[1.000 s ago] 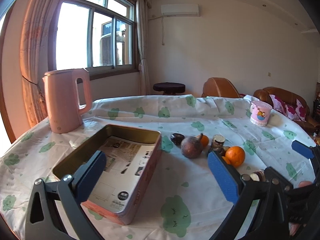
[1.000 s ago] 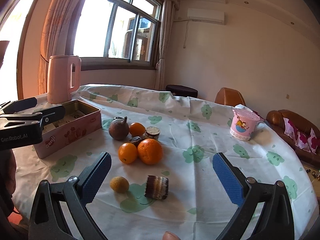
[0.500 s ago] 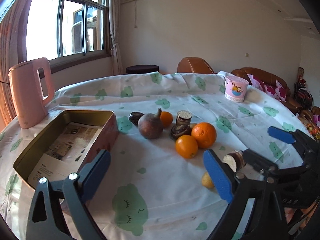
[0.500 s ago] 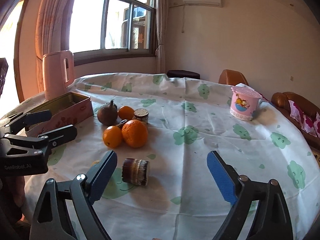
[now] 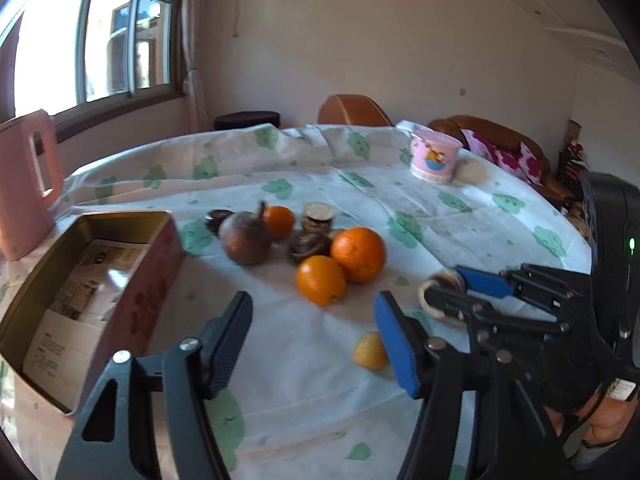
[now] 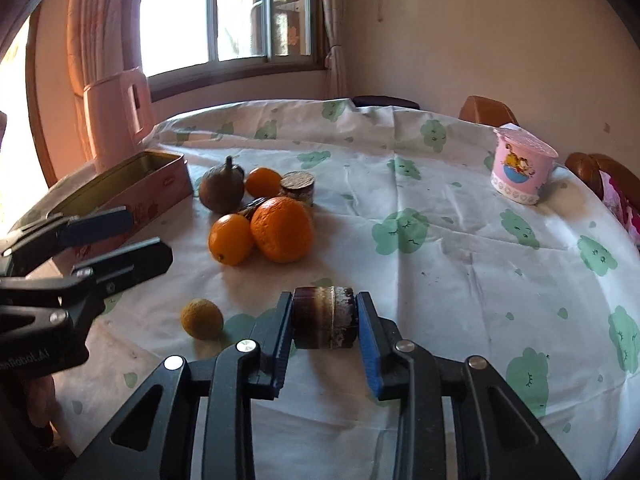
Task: Organize fruits
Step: 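Grasp the dark chocolate roll cake with the right gripper while the left gripper grasps the small yellow fruit, then carry the roll cake in the right gripper while the left gripper carries the yellow fruit to the tin box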
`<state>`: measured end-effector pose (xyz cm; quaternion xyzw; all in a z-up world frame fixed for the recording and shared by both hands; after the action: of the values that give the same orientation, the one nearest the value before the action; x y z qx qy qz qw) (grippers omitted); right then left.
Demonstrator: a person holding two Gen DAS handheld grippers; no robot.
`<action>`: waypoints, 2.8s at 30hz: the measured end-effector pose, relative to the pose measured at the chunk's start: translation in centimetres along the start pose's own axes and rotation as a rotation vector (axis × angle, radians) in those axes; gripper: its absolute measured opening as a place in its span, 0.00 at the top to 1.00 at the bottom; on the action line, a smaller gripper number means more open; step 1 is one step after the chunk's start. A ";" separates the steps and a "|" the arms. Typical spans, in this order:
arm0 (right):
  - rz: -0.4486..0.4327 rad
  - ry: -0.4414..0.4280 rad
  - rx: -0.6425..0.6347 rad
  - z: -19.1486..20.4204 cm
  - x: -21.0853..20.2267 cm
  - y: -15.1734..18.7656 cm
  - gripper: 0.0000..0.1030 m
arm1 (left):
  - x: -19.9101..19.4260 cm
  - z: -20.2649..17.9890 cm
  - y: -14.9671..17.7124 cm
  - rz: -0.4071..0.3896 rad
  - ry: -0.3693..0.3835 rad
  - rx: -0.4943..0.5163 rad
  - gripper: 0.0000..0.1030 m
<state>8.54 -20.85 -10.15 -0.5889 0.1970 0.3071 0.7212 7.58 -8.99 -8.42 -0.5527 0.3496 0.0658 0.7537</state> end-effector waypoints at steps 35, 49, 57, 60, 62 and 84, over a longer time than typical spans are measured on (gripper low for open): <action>-0.121 -0.018 -0.024 -0.6 -2.1 -0.6 0.68 | 1.4 -2.3 0.1 0.006 0.086 -0.002 0.73; -0.179 -0.047 -0.046 -0.2 -3.0 -0.6 0.68 | -0.1 -1.8 -0.1 -0.079 0.013 -0.011 0.73; -0.203 -0.054 -0.049 -0.1 -3.4 -0.5 0.68 | -0.7 -1.5 -0.1 -0.106 -0.011 -0.018 0.73; -0.210 -0.055 -0.050 -0.1 -3.5 -0.5 0.68 | -0.9 -1.5 -0.1 -0.115 -0.018 -0.019 0.73; -0.215 -0.056 -0.049 -0.1 -3.6 -0.5 0.68 | -1.0 -1.5 -0.1 -0.120 -0.022 -0.020 0.73; -0.239 -0.072 -0.078 0.9 -3.9 -0.6 0.68 | -2.9 0.7 0.1 -0.162 -0.120 -0.026 0.73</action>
<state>6.02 -20.88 -6.94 -0.6241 0.0875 0.2476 0.7359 5.65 -7.50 -6.64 -0.5838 0.2572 0.0420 0.7689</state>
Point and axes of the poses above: each gripper's, at about its wrist camera, not at the fingertips, and x roughly the way its jaws point, z to its left, y to its underside, the point moved 6 cm from there along x, roughly the way its jaws point, and after that the axes turned 15 degrees about x, right-handed, at the moved point
